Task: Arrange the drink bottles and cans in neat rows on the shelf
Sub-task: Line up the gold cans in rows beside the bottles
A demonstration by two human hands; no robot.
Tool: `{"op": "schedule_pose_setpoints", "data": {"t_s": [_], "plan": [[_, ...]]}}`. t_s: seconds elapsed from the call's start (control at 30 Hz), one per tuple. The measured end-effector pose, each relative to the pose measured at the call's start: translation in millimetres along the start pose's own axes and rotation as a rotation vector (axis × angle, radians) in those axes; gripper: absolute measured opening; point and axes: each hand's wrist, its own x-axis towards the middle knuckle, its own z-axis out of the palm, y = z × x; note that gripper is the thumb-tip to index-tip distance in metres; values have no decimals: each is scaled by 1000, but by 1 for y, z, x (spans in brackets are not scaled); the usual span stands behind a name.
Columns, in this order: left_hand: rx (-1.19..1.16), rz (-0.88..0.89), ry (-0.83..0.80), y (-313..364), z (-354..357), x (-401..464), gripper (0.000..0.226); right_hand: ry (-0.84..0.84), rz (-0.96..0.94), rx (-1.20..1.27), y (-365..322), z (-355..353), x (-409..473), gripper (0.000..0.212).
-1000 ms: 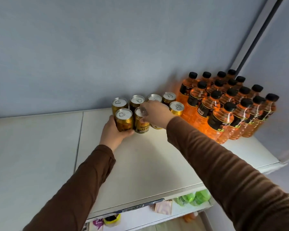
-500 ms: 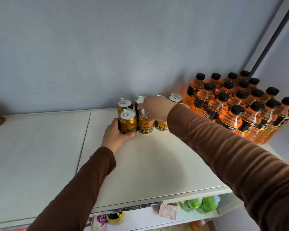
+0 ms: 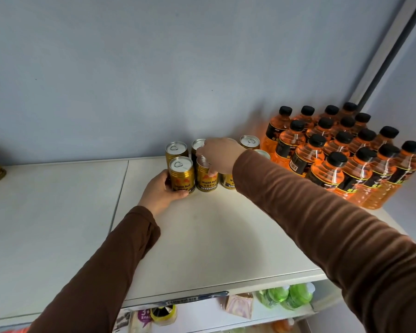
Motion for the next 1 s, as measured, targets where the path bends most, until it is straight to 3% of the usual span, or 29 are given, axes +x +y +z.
{"op": "schedule_pose_setpoints", "data": {"t_s": [0.57,0.7,0.87,1.0], "plan": [[130,-46,127,8,8,-7,68,37,5,30,-1,4,-3,45],[159,-86,82,16,7,-15,75,91,3,52,3,13,-7,44],[438,-84,16,28,-12,-38,90,224,41,172,11,12,-29,52],[638,24,23,37,-36,-70,76,338,34,274,-2,7,-51,50]]}}
